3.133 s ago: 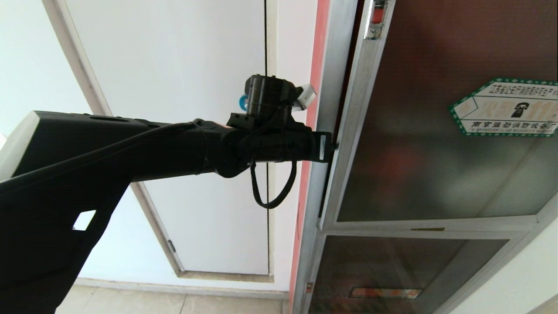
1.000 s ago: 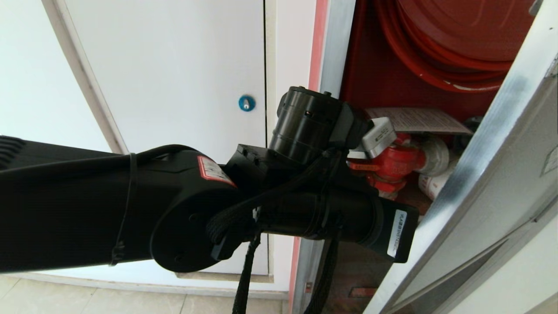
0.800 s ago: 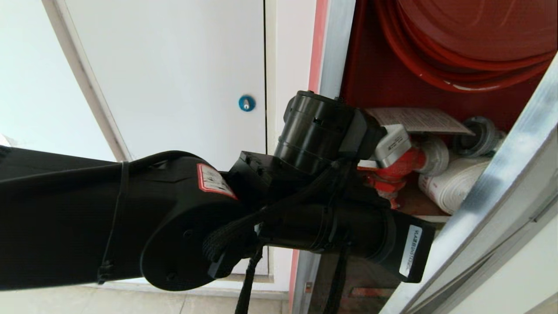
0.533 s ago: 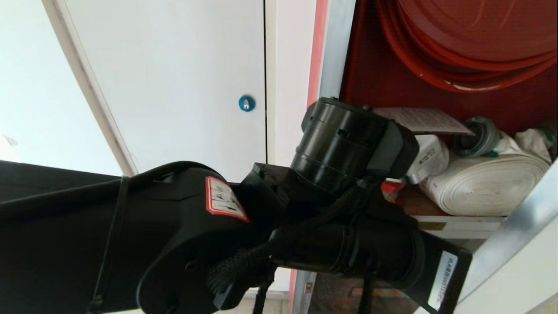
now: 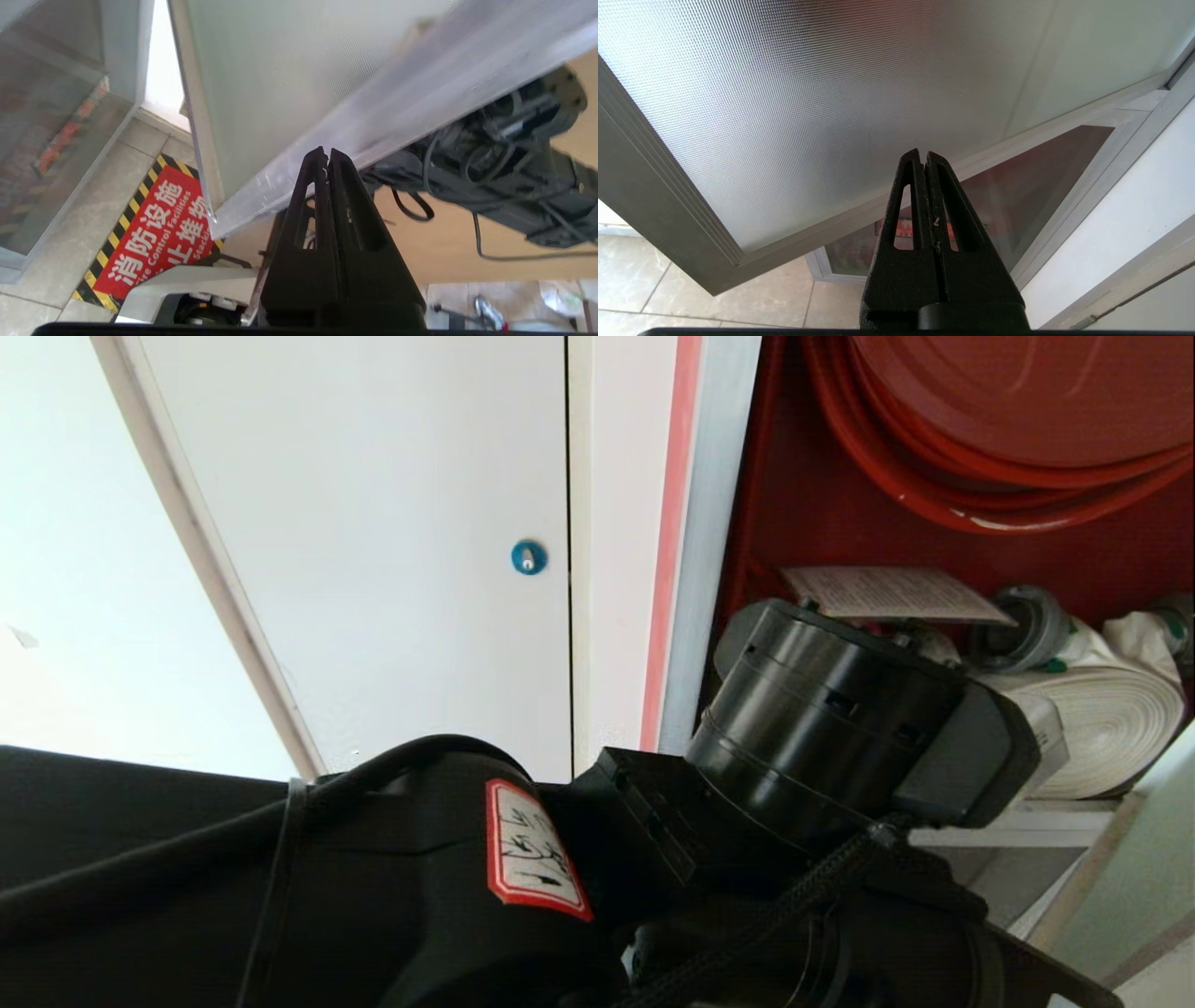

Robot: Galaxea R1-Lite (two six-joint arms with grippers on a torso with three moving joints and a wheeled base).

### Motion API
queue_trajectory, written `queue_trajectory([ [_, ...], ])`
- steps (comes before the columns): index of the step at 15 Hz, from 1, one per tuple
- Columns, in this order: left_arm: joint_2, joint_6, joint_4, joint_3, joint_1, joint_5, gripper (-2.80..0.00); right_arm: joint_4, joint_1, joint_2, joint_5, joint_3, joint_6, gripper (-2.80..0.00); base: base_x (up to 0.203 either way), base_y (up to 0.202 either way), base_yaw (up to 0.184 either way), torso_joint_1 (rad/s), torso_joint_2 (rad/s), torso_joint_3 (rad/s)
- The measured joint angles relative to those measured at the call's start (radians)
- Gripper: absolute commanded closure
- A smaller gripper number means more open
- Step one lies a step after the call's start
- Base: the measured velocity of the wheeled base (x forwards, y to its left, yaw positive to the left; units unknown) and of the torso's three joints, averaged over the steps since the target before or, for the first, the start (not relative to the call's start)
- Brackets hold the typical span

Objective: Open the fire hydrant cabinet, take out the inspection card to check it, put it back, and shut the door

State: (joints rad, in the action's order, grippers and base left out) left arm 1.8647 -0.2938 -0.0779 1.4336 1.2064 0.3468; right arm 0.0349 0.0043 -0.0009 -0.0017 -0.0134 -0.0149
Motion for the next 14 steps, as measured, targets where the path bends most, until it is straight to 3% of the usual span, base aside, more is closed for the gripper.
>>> queue_trajectory([
  [14, 0.001, 0.006, 0.002, 0.002, 0.099, -0.003, 0.0, 0.001, 0.0, 0.0, 0.0, 0.0, 0.0, 0.0, 0.0, 0.0, 0.0, 0.0, 0.0, 0.0],
])
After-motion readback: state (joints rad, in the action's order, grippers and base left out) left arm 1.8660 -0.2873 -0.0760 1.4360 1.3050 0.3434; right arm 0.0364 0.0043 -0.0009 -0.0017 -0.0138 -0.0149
